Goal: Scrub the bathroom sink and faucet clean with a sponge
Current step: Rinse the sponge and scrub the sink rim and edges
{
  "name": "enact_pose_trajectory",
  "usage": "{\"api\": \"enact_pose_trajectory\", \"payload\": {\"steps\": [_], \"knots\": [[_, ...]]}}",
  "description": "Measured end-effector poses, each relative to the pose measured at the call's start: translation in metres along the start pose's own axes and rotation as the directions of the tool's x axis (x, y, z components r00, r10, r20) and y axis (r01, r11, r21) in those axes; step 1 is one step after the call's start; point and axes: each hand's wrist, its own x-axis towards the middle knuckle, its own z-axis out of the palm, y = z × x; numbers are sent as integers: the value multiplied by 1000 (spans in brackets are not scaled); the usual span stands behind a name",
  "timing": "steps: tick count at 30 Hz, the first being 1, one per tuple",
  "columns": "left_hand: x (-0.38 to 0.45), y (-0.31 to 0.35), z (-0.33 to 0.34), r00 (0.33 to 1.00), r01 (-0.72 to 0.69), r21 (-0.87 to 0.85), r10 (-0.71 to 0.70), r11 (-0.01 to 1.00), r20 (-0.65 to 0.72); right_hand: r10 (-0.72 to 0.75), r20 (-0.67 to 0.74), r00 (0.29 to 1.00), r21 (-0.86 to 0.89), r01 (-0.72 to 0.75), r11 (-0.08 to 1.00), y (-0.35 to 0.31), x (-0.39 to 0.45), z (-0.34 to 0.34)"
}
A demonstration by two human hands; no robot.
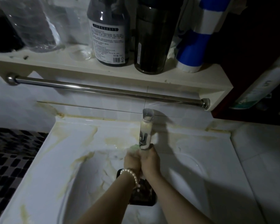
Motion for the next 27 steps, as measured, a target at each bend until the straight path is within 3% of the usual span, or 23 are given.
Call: {"api": "enact_pose_trajectory", "payload": {"steps": [2, 4, 6, 8, 10, 12, 13, 16, 17, 19, 23, 27], "knots": [[2, 2, -2, 998, -28, 287, 43, 957, -47, -29, -62, 998, -50, 26, 998, 2, 4, -3], [4, 2, -4, 985, -152, 560, 172, 815, 18, -34, -96, 995, -93, 25, 995, 1, 10, -3], [0, 3, -7, 966, -210, 692, 255, 690, 39, 40, -99, 994, -62, -46, 997, 1, 17, -2], [0, 1, -9, 964, -186, 633, 264, 751, -30, 223, -67, 973, 127, -213, 969, 0, 21, 0], [-3, 1, -11, 948, -216, 519, 304, 827, -91, 439, 42, 897, 413, -416, 810, -4, 22, 4], [-4, 3, -10, 935, -263, 434, 339, 862, -106, 494, 95, 864, 586, -450, 674, -8, 19, 8], [-6, 5, -11, 942, -271, 349, 321, 897, -95, 466, 81, 881, 592, -419, 689, -10, 15, 10], [-9, 10, -12, 974, -221, -84, 224, 972, 29, 304, 7, 953, 537, -260, 803, -9, -1, 14], [-12, 11, -11, 975, -204, -139, 214, 969, 61, 275, 16, 961, 532, -241, 812, -9, -6, 12], [-18, 11, -7, 980, -174, -83, 181, 981, 81, 261, 59, 963, 447, -259, 856, -6, -6, 8], [-24, 2, -2, 988, -62, -168, 85, 984, 131, 250, 51, 967, 58, -253, 966, -9, 0, -5], [-6, 0, -7, 990, -138, 174, 137, 975, 21, 182, 117, 976, -148, -164, 975, -15, 0, -8]]}}
